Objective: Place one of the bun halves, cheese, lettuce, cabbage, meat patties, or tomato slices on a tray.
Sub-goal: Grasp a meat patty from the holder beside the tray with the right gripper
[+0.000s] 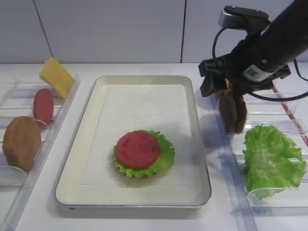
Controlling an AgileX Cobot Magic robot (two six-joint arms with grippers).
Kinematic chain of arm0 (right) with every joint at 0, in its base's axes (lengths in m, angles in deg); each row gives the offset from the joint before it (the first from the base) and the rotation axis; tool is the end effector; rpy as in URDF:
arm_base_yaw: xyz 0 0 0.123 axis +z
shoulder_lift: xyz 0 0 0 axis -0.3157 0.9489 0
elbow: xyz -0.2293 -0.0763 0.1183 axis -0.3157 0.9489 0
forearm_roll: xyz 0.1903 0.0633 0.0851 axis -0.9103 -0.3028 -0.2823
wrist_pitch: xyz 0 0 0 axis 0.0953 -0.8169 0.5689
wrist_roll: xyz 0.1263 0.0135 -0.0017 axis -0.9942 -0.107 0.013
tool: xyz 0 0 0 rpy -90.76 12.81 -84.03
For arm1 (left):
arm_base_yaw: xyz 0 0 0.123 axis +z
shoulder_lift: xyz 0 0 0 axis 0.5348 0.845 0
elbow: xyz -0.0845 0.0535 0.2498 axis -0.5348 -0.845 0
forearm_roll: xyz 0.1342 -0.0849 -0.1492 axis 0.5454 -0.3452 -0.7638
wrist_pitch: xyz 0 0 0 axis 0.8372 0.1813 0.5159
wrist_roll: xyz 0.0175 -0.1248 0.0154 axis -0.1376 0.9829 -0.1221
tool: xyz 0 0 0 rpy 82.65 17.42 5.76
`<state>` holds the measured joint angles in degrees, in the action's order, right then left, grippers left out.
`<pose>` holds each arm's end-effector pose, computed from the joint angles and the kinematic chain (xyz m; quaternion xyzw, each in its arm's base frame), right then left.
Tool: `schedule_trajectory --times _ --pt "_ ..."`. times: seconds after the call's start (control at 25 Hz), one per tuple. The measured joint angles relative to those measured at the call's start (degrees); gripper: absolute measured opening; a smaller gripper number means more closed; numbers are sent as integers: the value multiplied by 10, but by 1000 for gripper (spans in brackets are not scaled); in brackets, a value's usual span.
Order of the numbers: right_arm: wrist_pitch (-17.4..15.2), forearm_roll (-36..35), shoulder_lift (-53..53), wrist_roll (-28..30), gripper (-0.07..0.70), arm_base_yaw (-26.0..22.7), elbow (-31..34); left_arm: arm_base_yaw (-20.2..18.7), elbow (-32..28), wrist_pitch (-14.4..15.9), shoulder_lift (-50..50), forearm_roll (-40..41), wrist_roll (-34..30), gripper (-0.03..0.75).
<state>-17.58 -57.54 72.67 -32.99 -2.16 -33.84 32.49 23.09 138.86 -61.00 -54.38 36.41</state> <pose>0.2936 0.1153 0.2233 -0.1046 0.9523 0.1610 0.2371 0.0038 -0.0027 0.2295 0.0362 0.8793 0.0088 0.4749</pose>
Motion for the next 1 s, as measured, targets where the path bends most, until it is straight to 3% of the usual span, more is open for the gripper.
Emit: schedule_trajectory --times 0.52,0.84,1.0 --pt "3 0 23 0 531 1 -1 0 0 0 0 0 0 457" --pt "8 91 24 -78 417 1 -1 0 0 0 0 0 0 457" --pt "8 109 24 -90 338 2 -1 0 0 0 0 0 0 457"
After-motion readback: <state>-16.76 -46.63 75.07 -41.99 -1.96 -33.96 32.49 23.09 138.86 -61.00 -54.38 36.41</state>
